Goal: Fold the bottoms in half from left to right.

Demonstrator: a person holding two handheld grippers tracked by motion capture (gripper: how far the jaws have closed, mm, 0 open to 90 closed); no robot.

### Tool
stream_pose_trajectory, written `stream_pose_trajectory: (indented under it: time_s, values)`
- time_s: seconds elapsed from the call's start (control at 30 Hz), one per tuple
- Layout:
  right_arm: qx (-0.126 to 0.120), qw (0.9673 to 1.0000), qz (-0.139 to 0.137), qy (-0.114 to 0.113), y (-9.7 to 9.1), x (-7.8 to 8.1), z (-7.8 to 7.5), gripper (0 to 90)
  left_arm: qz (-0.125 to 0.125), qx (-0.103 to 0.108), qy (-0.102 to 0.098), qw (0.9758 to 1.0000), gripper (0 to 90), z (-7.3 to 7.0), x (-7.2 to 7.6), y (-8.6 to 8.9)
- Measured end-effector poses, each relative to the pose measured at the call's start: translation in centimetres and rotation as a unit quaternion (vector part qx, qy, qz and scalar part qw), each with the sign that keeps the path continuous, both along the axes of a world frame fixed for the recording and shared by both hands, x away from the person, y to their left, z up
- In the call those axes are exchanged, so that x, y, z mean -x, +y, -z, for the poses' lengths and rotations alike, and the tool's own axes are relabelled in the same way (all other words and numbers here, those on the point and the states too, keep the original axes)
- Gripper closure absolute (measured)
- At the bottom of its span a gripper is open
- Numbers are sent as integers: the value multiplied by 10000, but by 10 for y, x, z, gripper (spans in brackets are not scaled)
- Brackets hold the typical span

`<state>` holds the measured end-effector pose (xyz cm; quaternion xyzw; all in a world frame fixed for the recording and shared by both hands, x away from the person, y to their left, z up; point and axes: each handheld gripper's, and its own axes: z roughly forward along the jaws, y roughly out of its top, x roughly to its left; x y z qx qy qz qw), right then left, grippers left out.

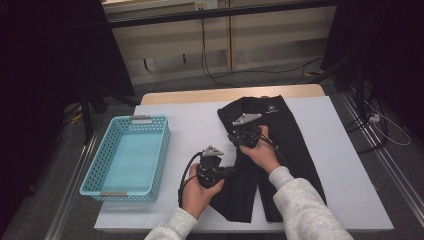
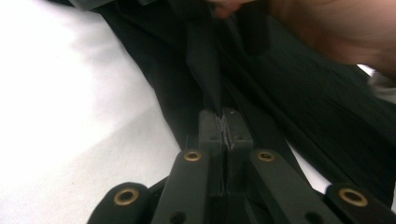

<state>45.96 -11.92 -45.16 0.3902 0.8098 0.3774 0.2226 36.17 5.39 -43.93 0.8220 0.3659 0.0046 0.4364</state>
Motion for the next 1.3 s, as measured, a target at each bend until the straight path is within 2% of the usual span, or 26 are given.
stream_pose_trajectory:
  time_s: [0.17,0.23,0.33,0.4,0.43,0.47,0.53,0.57,0.67,0.77,0.83,0.93,1.1,1.3]
  values:
    - [266,9991,319,-91,-5,-14,11,606,19,-34,24,10000,885,1,-1,0]
    - [230,9991,356,34,-7,-17,16,587,11,-24,28,10000,884,1,-1,0]
    - [72,9990,417,104,-11,-20,19,569,21,-40,38,10000,885,1,-2,1]
    - [123,9992,382,93,-9,-20,18,623,-3,-24,22,10000,884,0,-1,2]
    - [130,9992,371,105,-9,-20,18,671,-4,-25,17,10000,885,0,-1,2]
    - [152,9991,367,114,-8,-21,17,770,-23,-5,-1,10000,885,-1,-1,2]
    - [176,9990,358,186,-8,-23,16,856,-24,15,-20,10000,885,-2,-1,2]
    - [166,9990,375,194,-9,-24,15,871,-28,13,-27,10000,885,-2,-1,3]
    - [-238,9985,426,235,-12,-26,8,879,-27,46,-26,10000,885,-3,-1,3]
    - [-440,9980,398,221,-17,-25,-4,881,-11,124,-12,9999,885,-6,0,4]
    - [-674,9968,394,183,-20,-24,-13,881,3,144,-30,9999,885,-8,0,5]
    - [-780,9960,438,47,-25,-21,-24,882,5,247,-55,9997,884,-13,1,5]
    - [-993,9936,535,-20,-35,-20,-33,882,89,360,-110,9993,885,-22,2,2]
    - [-1102,9913,712,-117,-49,-20,-43,882,190,523,-169,9983,885,-32,1,-6]
